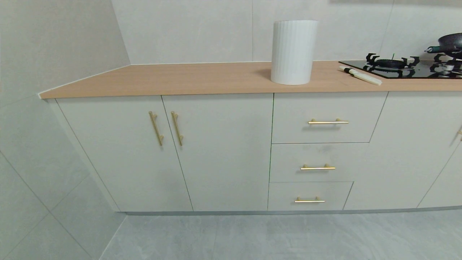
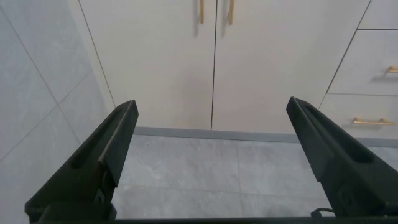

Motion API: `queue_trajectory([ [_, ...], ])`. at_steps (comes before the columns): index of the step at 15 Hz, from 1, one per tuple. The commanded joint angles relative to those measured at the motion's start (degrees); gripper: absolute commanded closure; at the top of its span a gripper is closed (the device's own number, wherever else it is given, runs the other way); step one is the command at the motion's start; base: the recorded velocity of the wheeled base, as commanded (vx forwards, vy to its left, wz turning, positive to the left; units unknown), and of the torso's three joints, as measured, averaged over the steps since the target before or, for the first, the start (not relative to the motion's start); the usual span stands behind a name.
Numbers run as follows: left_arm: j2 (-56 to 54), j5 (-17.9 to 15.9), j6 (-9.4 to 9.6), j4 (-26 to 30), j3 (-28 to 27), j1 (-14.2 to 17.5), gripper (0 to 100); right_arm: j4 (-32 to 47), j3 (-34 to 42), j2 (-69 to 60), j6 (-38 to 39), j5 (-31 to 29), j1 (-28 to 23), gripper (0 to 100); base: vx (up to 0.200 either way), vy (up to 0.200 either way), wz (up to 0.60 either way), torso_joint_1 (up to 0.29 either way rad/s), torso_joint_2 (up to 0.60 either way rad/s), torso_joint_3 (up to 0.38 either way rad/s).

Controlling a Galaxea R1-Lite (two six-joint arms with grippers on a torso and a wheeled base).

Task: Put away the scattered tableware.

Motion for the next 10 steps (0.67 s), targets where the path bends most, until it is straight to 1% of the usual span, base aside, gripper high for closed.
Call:
queue_trajectory([
  [1,0.0,0.0,-0.02,0.0,0.0,0.0,0,-1.9,1.8,-0.7,-0.1,0.3,0.0,0,0.000,0.000,0.00,0.000,0.00,0.000],
  [10,0.0,0.0,-0.02,0.0,0.0,0.0,0,-1.0,1.8,-0.6,-2.9,3.9,0.0,0,0.000,0.000,0.00,0.000,0.00,0.000],
])
